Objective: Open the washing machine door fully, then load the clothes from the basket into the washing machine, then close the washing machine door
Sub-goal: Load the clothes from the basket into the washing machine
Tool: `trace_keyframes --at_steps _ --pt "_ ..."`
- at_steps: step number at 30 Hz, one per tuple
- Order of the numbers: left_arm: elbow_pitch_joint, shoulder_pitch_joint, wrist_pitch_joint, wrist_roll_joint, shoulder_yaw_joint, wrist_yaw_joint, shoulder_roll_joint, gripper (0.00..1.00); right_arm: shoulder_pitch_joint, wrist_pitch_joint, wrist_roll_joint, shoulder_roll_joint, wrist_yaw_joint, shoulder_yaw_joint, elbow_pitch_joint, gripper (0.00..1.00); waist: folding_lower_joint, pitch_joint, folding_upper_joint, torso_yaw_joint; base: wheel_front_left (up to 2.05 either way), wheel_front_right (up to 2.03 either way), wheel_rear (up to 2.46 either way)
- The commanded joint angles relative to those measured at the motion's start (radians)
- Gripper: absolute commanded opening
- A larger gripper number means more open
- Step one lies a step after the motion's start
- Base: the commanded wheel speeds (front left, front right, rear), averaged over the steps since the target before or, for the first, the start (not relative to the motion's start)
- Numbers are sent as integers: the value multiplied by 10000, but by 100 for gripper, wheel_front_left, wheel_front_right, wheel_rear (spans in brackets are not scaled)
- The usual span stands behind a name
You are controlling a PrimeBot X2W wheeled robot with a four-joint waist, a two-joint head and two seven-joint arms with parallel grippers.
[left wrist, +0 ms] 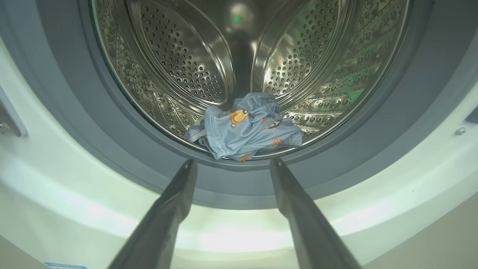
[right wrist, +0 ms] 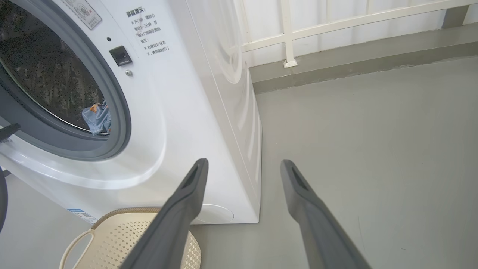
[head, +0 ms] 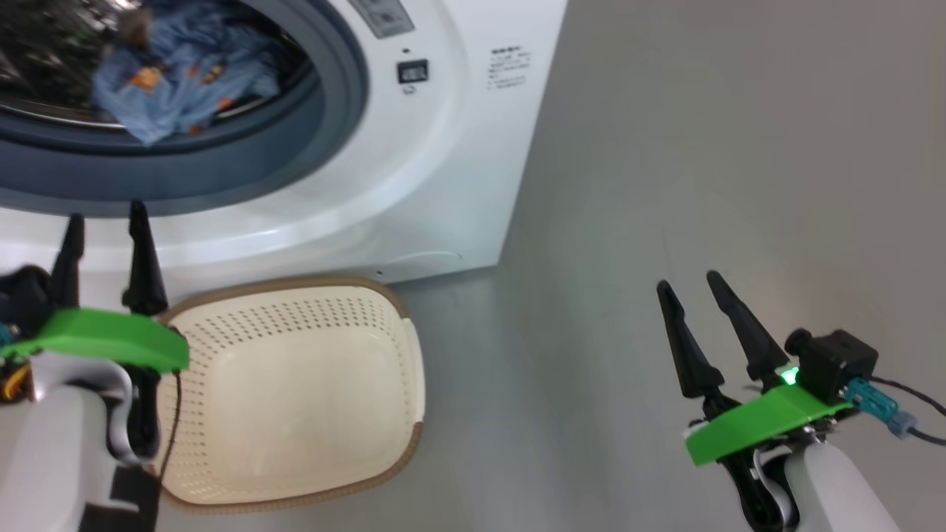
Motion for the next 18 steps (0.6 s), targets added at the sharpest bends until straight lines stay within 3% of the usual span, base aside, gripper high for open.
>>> trace_keyframes --at_steps 1,18 --pt "-388 271 -55 177 319 -15 267 100 247 -49 -85 -82 16 124 -183 100 0 -465 -1 432 0 0 0" --pt "-1745 2717 -55 632 638 -15 -135 100 1178 -49 28 -385 16 -151 -123 100 0 -1551 -1 929 0 0 0"
